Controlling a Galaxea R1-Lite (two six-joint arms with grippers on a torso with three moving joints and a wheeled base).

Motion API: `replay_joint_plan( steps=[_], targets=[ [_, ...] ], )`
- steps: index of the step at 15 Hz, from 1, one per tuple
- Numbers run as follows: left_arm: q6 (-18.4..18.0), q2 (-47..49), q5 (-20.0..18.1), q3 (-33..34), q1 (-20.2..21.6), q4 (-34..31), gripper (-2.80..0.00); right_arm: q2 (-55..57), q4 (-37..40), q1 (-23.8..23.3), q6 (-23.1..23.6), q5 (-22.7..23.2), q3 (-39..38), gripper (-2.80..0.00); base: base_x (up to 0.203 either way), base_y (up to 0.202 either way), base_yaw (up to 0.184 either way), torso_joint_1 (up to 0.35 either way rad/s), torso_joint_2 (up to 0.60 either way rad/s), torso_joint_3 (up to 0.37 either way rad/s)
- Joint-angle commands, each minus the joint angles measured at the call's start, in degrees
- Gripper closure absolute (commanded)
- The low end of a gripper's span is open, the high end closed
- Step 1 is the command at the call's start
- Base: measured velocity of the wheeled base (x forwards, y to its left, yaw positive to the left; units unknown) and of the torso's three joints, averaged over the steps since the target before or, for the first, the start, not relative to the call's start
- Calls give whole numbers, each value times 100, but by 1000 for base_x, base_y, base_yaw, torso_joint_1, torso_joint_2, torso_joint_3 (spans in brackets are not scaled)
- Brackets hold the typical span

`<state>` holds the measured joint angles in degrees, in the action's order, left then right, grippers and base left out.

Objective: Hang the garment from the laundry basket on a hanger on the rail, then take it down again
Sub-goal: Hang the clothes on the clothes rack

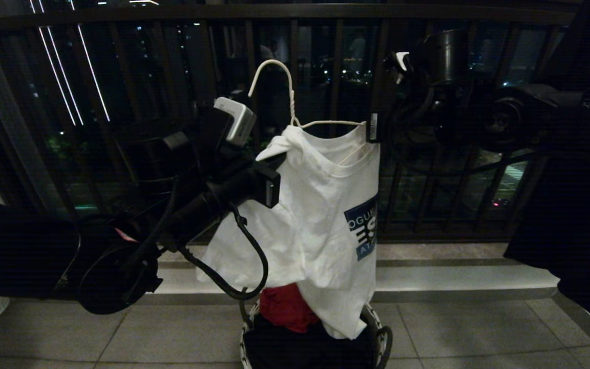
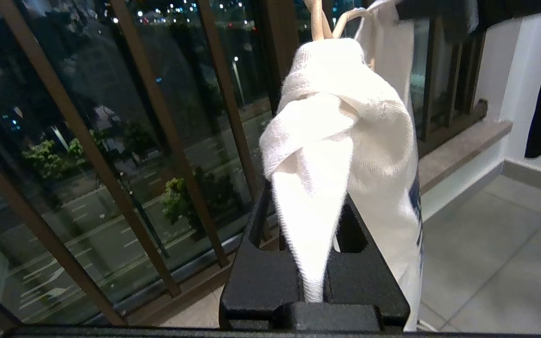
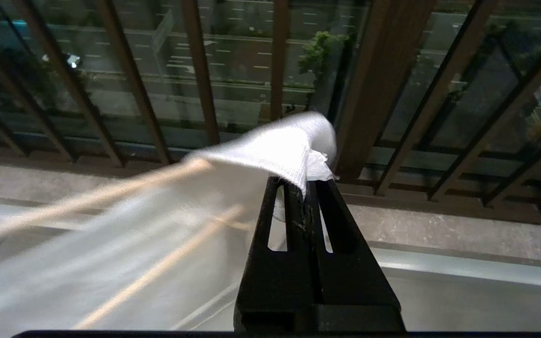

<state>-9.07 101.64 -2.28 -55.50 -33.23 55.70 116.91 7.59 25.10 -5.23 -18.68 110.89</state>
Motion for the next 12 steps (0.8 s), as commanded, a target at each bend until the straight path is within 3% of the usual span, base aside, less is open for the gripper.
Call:
replay_joint_plan(
  steps=[1, 7, 12],
  targets=[
    [-7, 83, -1, 4, -17, 29, 0, -98, 5, 120, -4, -13, 2, 0, 0, 0, 0, 0, 0, 0],
    [-16, 214, -4, 40, -110, 29, 0, -127, 7, 301, 9, -22, 3, 0, 0, 0, 0, 0, 0, 0],
    [-34, 312, 54, -87, -96, 29, 0, -458, 58, 868, -33, -109, -214, 0, 0, 0, 0, 0, 0, 0]
  ],
)
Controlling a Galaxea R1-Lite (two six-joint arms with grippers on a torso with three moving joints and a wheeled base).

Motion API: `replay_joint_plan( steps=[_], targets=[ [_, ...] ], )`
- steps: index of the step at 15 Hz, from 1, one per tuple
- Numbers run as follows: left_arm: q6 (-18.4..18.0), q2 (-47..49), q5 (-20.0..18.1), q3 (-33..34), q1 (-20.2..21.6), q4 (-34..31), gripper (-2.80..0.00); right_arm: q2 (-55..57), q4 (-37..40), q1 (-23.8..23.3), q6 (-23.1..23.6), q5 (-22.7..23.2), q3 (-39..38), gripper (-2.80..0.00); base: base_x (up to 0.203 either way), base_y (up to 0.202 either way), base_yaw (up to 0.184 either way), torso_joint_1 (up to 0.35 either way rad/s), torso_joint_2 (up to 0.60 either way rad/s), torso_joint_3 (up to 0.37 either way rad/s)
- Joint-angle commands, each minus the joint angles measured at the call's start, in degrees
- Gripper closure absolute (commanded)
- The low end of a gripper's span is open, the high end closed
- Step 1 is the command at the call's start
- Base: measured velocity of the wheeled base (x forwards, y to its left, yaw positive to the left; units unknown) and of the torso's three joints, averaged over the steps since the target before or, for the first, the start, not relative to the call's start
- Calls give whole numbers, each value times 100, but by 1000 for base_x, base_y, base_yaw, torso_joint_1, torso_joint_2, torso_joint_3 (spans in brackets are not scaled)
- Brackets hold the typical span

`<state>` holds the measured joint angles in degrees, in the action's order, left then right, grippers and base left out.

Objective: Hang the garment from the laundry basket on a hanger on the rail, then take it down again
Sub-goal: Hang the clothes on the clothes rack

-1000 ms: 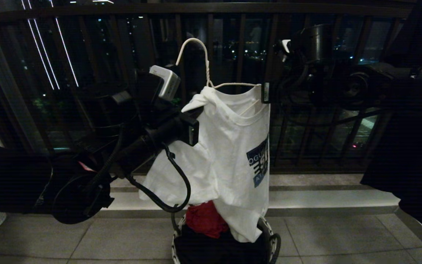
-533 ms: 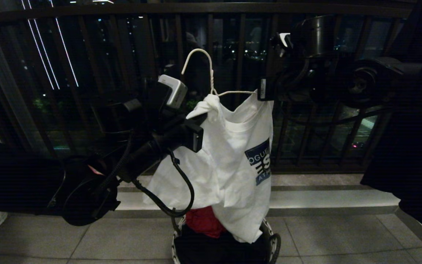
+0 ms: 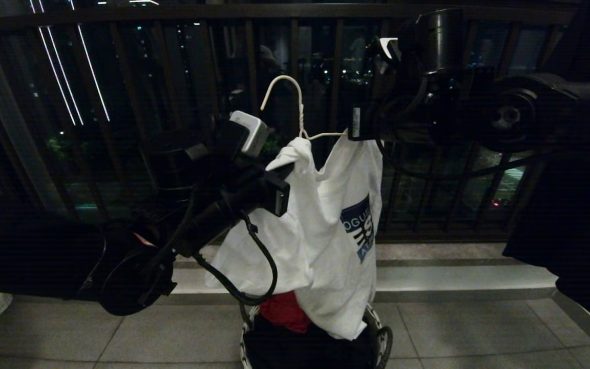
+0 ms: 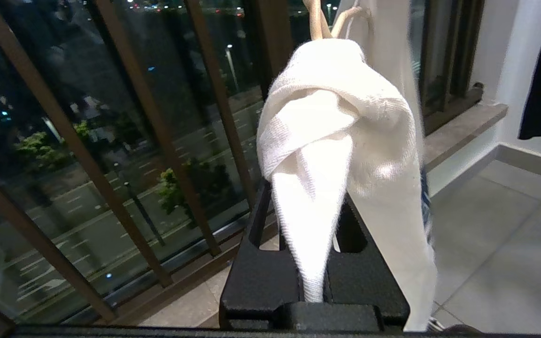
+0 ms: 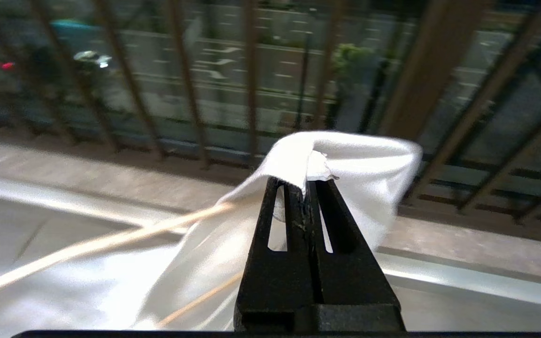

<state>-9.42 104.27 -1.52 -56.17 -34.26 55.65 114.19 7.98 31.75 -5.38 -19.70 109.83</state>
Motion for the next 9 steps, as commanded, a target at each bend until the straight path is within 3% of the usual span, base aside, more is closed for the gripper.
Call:
replay_joint_plan(
  steps=[1, 4, 9],
  targets=[
    [-15, 71, 100, -63, 7, 34, 0, -296, 82, 380, -100, -7, -189, 0, 0, 0, 0, 0, 0, 0],
    [-16, 85, 179, -114, 10, 34, 0, -470, 423, 870, -472, 1, -184, 0, 0, 0, 0, 0, 0, 0],
    [87, 111, 179, -131, -19, 42, 0, -470, 417, 1225, -491, 1, -79, 0, 0, 0, 0, 0, 0, 0]
  ],
)
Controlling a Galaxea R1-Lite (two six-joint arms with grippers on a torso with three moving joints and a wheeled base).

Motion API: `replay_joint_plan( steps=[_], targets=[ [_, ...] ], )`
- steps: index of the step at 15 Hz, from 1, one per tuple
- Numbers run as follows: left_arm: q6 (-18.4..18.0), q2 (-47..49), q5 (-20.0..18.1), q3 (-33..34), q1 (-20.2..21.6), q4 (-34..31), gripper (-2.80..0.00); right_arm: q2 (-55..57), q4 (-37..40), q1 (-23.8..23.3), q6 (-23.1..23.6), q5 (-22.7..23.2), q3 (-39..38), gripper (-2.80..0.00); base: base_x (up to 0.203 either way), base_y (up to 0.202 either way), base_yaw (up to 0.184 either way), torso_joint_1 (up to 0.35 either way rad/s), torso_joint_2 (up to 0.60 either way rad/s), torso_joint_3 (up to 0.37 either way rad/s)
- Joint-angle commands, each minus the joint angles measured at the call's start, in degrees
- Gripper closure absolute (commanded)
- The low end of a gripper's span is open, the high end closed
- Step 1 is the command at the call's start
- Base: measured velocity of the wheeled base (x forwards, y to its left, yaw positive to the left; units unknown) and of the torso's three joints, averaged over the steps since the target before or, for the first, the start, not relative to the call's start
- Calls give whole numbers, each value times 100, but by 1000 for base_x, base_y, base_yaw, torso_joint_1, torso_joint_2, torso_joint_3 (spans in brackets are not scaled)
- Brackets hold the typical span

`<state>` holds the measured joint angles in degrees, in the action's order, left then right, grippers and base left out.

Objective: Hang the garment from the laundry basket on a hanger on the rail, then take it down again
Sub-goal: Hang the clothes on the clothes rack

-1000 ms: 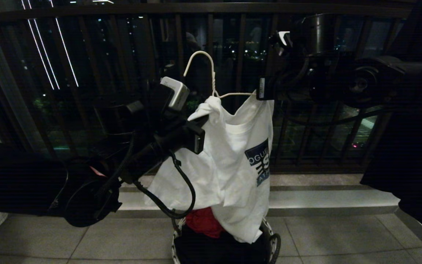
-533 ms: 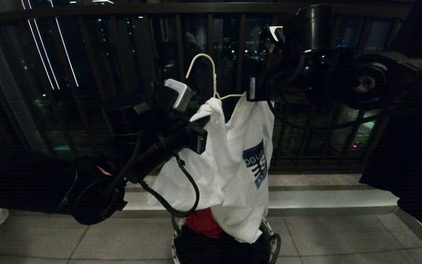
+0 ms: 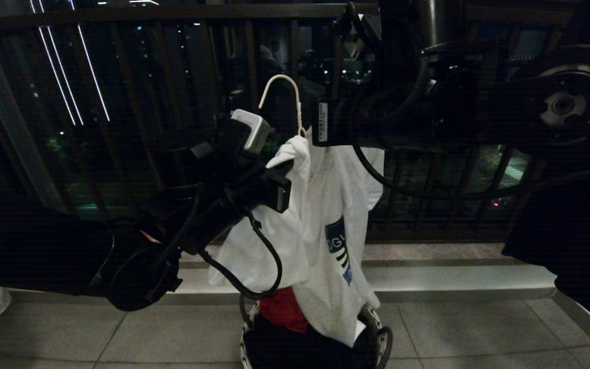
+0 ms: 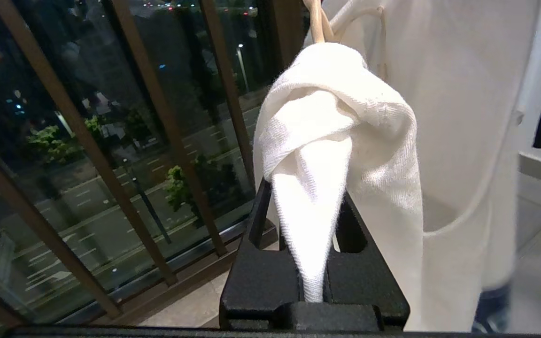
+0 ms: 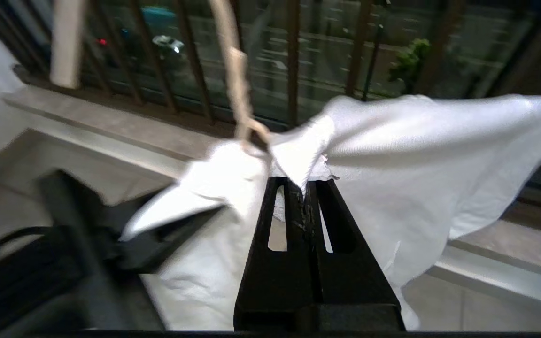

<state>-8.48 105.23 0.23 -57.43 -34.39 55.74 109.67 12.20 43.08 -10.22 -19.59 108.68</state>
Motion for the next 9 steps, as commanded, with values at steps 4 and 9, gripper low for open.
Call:
replay_joint_plan(
  steps=[4, 9],
  targets=[
    [203, 207, -13, 2, -118, 821, 0, 2, -16, 148, -6, -19, 66, 0, 0, 0, 0, 0, 0, 0],
    [224, 337, -23, 12, -173, 1141, 0, 37, -34, 143, 20, -32, 74, 0, 0, 0, 0, 0, 0, 0]
  ],
)
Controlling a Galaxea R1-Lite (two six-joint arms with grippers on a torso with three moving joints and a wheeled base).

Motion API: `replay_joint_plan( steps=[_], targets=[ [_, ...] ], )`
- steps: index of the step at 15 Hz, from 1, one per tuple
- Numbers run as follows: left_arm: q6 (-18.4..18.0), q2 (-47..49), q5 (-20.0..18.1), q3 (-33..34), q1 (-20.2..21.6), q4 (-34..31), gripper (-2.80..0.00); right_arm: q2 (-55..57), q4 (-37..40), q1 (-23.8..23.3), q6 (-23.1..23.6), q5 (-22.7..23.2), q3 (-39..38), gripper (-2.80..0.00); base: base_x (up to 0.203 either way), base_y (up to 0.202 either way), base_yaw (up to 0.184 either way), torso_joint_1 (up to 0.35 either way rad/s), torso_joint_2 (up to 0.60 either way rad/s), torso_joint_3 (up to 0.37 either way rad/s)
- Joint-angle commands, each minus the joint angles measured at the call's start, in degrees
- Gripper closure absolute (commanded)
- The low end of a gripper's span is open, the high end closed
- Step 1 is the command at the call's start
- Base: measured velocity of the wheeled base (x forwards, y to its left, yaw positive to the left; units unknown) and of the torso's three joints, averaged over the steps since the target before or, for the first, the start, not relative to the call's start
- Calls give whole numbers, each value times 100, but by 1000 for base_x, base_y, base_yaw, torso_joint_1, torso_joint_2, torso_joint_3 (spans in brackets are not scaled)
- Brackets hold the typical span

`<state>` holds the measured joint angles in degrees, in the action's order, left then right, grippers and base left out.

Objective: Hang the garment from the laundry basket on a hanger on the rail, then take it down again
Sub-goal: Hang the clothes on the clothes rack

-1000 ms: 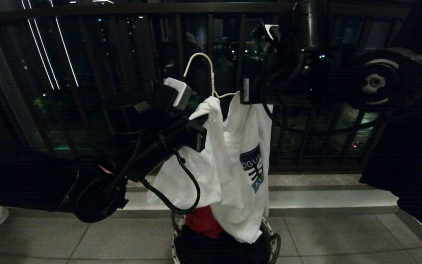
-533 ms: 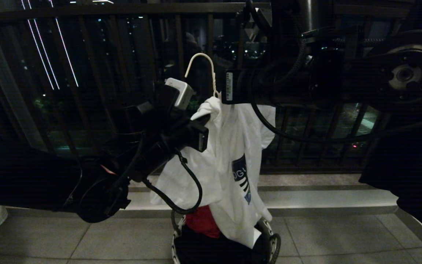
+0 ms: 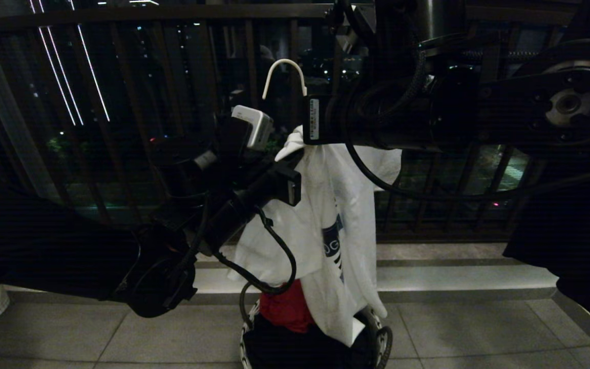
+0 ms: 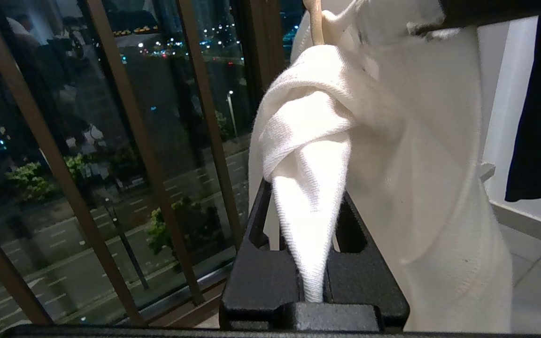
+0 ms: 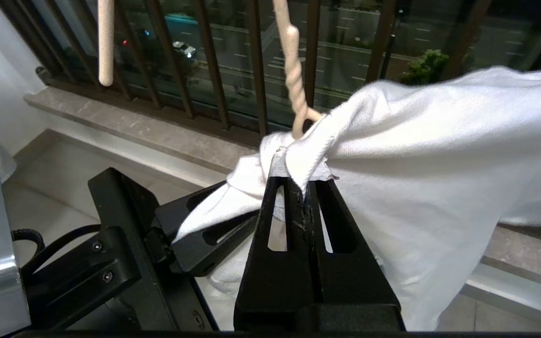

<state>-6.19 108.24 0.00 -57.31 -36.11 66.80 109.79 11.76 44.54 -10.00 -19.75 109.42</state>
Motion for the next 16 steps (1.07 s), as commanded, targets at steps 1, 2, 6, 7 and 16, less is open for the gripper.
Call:
replay_joint_plan(
  steps=[1, 2, 6, 7, 16],
  targets=[
    [16, 35, 0, -8, -1, 43, 0, 25, 10, -7, 6, -11, 0, 0, 0, 0, 0, 0, 0, 0],
    [66, 52, 0, -12, -1, 43, 0, 25, 10, -7, 7, -11, 0, 0, 0, 0, 0, 0, 0, 0],
    [178, 219, 1, -30, -1, 670, 0, 78, 19, -8, 86, -20, 0, 0, 0, 0, 0, 0, 0, 0],
    [188, 274, -8, -51, -1, 778, 0, 78, 19, -16, 86, -20, 0, 0, 0, 0, 0, 0, 0, 0],
    [298, 250, 18, -169, 33, 799, 0, 95, 19, -25, 77, -20, -2, -280, 0, 0, 0, 0, 0, 0]
  ],
)
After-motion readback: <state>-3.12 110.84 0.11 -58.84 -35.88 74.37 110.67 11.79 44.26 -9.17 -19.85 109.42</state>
